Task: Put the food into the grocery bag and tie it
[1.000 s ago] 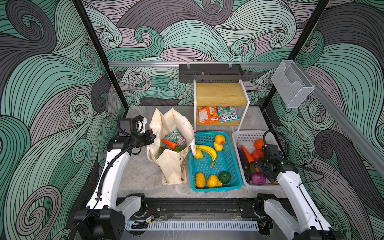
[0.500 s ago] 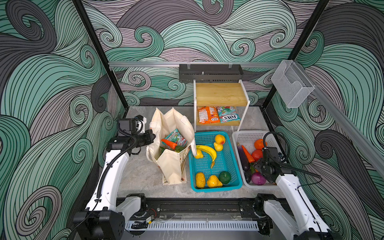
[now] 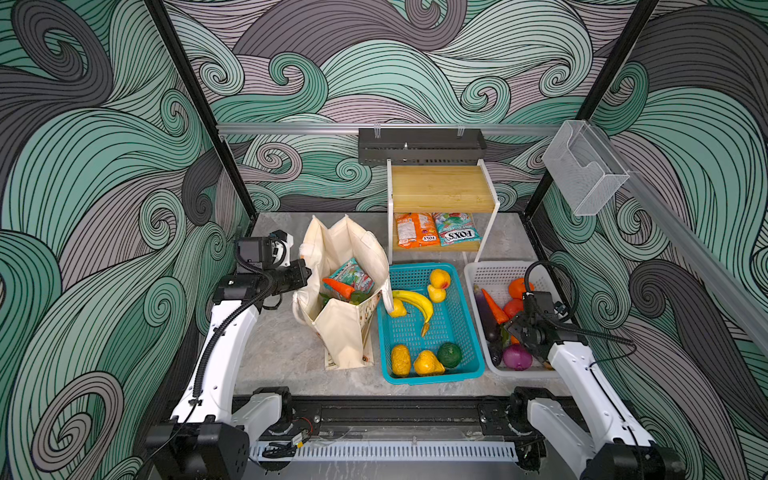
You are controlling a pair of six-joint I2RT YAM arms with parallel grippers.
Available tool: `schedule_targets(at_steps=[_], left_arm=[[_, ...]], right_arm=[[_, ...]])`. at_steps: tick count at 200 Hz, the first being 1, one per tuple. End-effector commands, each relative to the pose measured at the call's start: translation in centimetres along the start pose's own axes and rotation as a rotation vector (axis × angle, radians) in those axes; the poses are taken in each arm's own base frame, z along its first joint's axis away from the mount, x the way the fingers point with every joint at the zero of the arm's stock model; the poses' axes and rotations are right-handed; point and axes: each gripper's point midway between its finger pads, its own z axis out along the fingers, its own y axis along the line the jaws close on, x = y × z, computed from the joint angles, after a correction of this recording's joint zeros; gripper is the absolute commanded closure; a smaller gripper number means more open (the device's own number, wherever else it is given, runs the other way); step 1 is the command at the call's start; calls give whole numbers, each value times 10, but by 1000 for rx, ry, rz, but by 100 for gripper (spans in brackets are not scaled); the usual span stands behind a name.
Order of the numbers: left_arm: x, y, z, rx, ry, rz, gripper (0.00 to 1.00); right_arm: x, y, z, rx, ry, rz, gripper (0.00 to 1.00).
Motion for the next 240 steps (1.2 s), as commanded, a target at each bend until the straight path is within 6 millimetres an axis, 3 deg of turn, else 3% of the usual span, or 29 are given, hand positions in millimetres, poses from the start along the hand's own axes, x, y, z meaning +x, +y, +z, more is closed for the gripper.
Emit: schedule_targets(at_steps=[1,43,87,142,183,208,240], left_arm=[[4,-2,-8,-16,13,18,100],[3,-1,-10,-24,7,20,100],[3,-1,-11,-29,5,21,100],[3,-1,-12,-28,4,21,100],[2,-2,-14,-28,-5,24,100],[1,-2,-15,-28,-16,30,100],[0,-2,-17,-31,-38,39,100]], right_arm=[[0,0,8,-2,-13,2,16],[10,-1,20,30,42,18,24],[9,3,20,8,35,28,35],[-1,3,-5,-55,-27,52,44],[-7,5,-21,-76,-35,50,43],[-17,11,-35,-120,-74,40,44],[-14,20,-41,-180,-54,34,47]])
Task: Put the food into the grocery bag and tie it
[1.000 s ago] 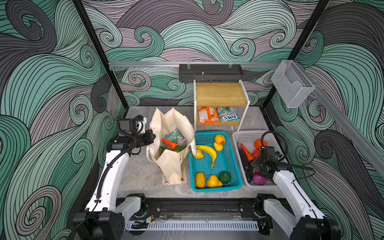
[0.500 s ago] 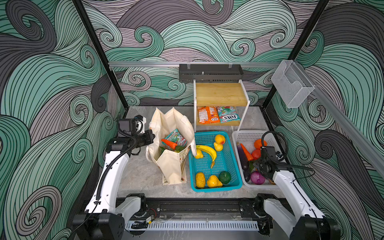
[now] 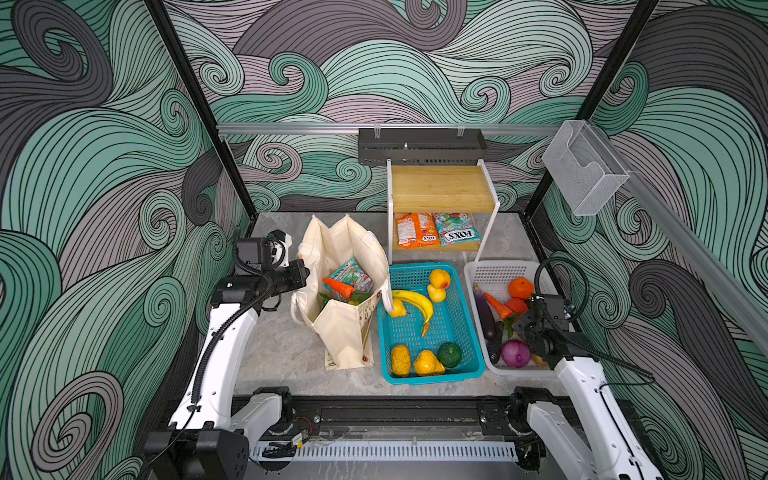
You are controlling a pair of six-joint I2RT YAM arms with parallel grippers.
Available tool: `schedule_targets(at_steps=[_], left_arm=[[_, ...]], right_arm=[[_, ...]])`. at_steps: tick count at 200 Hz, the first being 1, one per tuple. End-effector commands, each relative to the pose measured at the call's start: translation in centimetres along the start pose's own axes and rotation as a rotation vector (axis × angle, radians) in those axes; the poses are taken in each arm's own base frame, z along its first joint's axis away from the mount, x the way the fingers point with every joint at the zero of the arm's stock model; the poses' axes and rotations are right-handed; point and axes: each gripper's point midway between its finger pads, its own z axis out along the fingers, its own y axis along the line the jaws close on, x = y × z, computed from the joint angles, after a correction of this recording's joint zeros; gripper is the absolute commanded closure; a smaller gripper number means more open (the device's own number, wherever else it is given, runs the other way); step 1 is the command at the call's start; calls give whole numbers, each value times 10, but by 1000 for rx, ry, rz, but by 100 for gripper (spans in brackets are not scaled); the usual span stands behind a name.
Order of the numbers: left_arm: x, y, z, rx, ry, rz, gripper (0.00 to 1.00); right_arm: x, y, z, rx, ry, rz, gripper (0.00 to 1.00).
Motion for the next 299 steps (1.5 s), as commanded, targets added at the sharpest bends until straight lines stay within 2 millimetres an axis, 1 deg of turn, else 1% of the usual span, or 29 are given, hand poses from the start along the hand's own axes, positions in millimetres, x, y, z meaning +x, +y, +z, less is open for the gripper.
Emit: schedule_targets(at_steps=[1,18,30,48,68,82,94,105,109,123,130,142,177,203,225,235,250,259,283,299], left_arm=[[2,-2,-10,-12,-9,24,100],[1,-3,-11,-11,-18,30,100],[1,-3,-11,-11,-20,30,100],[1,-3,-11,-9,-21,31,100],[1,-3,-12,-7,-21,33,100],[1,-3,-11,-6,-22,33,100],[2,-4,-11,-3,-19,33,100],[2,-4,-11,-1,-19,33,100],[2,-4,-11,0,-18,31,100],[2,-4,-11,-1,-17,32,100],[2,-5,-11,1,-18,31,100],[1,-5,-12,1,-19,32,100],[2,-6,-12,7,-17,34,100],[2,-7,-13,6,-18,34,100],[3,-6,-13,1,-17,37,100],[3,-6,-13,0,-15,37,100],[2,-6,-13,-1,-16,38,100],[3,-7,-13,0,-15,38,100],[3,-6,-13,-6,-13,38,100],[3,-6,-14,-10,-11,37,100]], right_arm=[[2,7,-7,-40,27,-14,47],[-2,17,-9,-79,23,-42,46],[-2,16,-6,-69,27,-57,45],[8,16,7,-56,72,-83,44],[21,10,22,-21,118,-85,42],[25,4,29,13,131,-91,40],[25,2,31,24,126,-110,32],[25,-2,30,34,117,-120,17],[24,-3,30,37,112,-123,13],[25,-9,25,50,101,-120,8],[25,-10,23,50,97,-119,8],[27,-15,21,57,90,-113,13],[27,-23,15,82,82,-122,35],[32,-27,22,111,102,-112,42],[32,-31,27,144,101,-104,40],[32,-31,29,143,102,-99,35],[32,-27,30,125,101,-93,24],[31,-26,31,121,93,-91,20],[29,-34,29,169,80,-74,16],[24,-39,26,194,52,-50,12]])
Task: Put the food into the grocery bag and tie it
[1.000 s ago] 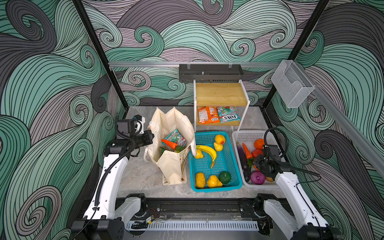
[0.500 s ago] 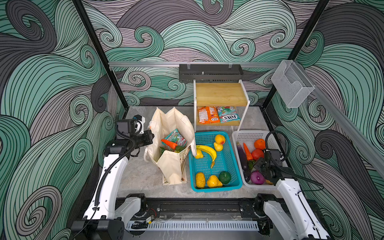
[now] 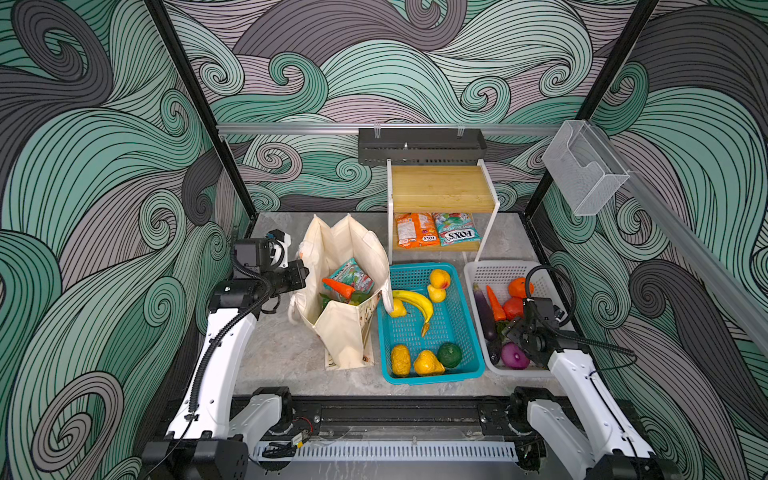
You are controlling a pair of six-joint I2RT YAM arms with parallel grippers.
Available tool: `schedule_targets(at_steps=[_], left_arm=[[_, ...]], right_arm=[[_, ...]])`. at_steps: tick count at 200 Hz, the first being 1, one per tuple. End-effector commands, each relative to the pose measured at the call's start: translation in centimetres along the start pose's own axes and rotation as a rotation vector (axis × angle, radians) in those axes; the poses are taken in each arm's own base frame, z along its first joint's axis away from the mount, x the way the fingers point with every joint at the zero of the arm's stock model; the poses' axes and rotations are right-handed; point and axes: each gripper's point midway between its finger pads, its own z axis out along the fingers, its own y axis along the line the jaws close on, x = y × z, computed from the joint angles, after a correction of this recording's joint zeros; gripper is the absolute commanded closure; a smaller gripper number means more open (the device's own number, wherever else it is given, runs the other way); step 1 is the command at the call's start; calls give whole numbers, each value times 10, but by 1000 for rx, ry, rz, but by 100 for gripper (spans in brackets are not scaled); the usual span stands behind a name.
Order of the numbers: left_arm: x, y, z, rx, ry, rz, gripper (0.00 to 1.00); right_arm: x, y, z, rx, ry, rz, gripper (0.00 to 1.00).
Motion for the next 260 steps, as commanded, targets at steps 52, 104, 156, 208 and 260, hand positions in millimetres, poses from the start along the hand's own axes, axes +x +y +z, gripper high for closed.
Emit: schedule_targets(at_steps=[52,104,156,208,260], left_arm=[[5,-3,-9,-15,14,18,100],[5,-3,-10,-20,15,23,100],[6,-3,-10,-23,16,24,100],[6,-2,-10,-23,18,23,100],[7,-2,-10,-25,15,25,100]], right_arm=[[-9,-14,-2,71,-58,65,27],[-2,-13,11,71,-45,69,20],[-12,-8,-7,14,-92,75,49],[-22,-2,-41,-62,-118,86,51],[-30,9,-49,-105,-129,52,51]])
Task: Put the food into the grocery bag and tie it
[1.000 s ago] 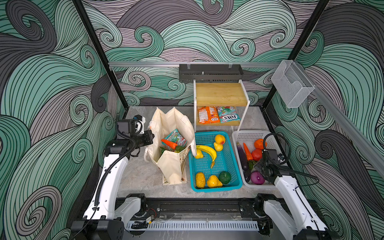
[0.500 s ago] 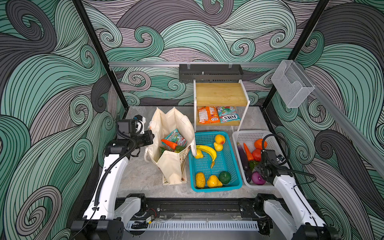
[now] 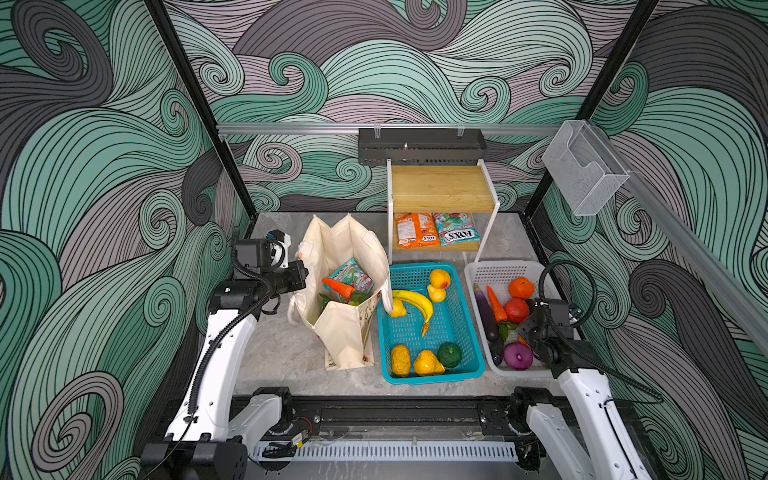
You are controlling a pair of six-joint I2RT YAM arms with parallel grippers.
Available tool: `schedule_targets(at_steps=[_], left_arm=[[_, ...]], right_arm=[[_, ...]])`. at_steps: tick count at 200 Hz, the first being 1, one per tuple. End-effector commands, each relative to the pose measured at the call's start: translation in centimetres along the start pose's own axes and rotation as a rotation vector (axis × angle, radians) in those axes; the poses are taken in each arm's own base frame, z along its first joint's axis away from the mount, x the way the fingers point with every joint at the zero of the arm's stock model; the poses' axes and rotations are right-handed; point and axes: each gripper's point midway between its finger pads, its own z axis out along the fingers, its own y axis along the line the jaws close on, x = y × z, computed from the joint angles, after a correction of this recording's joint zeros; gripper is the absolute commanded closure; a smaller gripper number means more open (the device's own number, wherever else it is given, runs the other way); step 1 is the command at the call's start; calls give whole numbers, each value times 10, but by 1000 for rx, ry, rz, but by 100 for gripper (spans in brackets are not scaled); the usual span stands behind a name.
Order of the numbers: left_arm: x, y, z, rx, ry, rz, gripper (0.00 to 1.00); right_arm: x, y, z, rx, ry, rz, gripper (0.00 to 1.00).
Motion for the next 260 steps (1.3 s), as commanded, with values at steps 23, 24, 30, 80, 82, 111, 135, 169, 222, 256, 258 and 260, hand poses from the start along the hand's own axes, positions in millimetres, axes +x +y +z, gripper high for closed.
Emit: schedule_targets(at_steps=[23,24,30,80,82,111,135,169,222,256,258,260], left_arm=[[6,-4,-8,-5,21,17,100],[6,-4,-8,-4,21,18,100],[6,-4,-8,-3,21,19,100],[8,-5,-6,-5,32,24,100],[8,-5,-6,-5,33,24,100],[8,-3,-6,-17,36,23,100],[8,-3,-6,-17,38,22,100],[8,-3,-6,-19,43,21,100],[8,-2,-7,-23,44,18,100],[8,-2,-8,-28,42,20,100],[8,-2,-8,-28,41,20,100],[7,-2,-8,-28,41,19,100]], right_arm=[[-3,-17,0,91,-24,-42,47],[-3,-17,0,93,-25,-41,47],[-4,-18,0,95,-34,-34,44],[3,-9,13,48,2,77,22],[3,-10,14,49,3,83,22],[2,-9,19,29,37,177,23],[2,-7,24,19,76,250,26],[-2,-10,31,37,79,294,22],[-1,-13,46,54,88,351,16],[-4,-18,50,85,69,341,16],[-4,-18,50,88,68,343,17],[-4,-19,50,90,69,343,17]])
